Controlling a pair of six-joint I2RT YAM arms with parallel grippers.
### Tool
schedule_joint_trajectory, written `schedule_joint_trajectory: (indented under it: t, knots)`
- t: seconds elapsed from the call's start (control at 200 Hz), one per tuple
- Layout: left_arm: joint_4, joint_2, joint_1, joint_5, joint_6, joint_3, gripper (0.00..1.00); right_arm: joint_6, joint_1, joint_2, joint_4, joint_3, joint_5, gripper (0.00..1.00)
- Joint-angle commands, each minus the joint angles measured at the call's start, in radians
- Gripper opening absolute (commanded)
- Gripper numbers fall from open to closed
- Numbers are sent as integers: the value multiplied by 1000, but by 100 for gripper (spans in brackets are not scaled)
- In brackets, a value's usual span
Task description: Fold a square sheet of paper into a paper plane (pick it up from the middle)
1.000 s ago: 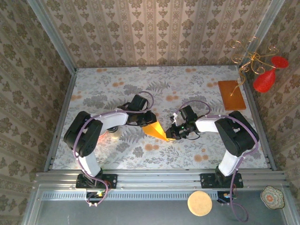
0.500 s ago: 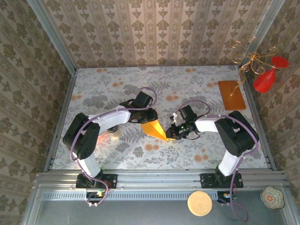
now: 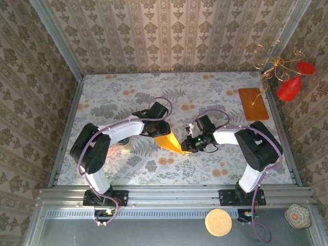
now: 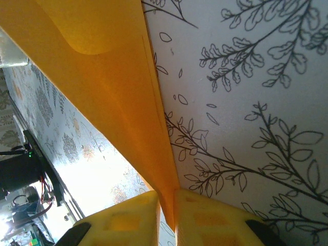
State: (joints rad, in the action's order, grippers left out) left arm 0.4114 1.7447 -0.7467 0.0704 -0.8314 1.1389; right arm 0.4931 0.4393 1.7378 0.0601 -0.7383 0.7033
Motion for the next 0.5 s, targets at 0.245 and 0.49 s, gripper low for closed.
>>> schedule_joint_trajectory:
  t: [0.245,0.49]
  knots:
    - [-70,14,-8,39,35,-7,61,-17,3,31,74,5,-116,18]
    - [-34,57,-6,23,28,13,63,-18,3,32,78,3,-117,18]
